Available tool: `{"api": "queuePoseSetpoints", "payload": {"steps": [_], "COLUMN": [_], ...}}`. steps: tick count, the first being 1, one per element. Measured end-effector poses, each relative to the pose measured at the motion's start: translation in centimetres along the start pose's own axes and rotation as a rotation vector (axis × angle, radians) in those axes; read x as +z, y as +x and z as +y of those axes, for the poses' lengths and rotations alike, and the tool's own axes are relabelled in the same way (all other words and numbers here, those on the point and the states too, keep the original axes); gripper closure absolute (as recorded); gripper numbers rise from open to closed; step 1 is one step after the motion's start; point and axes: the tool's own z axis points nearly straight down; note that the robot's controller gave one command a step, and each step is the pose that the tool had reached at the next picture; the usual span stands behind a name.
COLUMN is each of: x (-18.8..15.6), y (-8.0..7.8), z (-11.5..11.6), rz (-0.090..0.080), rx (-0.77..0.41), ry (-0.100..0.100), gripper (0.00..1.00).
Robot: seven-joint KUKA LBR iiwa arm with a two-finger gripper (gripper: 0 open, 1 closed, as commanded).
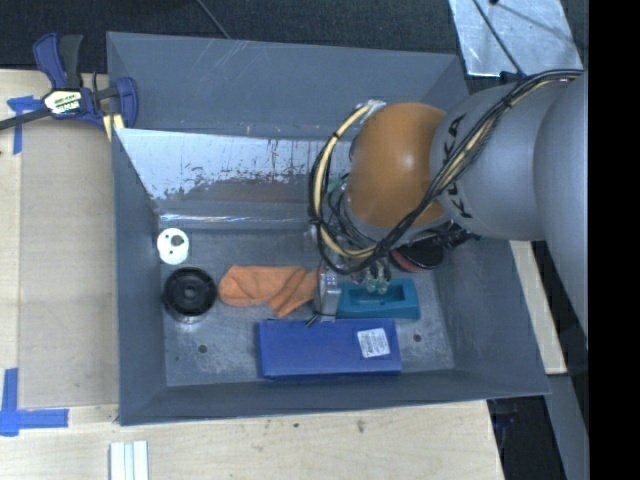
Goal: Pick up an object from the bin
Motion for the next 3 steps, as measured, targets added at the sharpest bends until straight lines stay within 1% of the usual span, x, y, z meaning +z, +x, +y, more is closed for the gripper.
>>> {"api": "queuePoseSetpoints", "payload": {"steps": [1,2,3], "x": [2.1,2.1,-16.6], "y": [-4.3,-4.3,-5.2], "z": [4.7,4.7,3.6], "rz": [-0.003,-0.003,-0.012], "rx": [-0.138,-0.138,-0.032], "ry": [-0.001,-0.001,-0.002], "gripper": [1.00,1.00,1.00]}}
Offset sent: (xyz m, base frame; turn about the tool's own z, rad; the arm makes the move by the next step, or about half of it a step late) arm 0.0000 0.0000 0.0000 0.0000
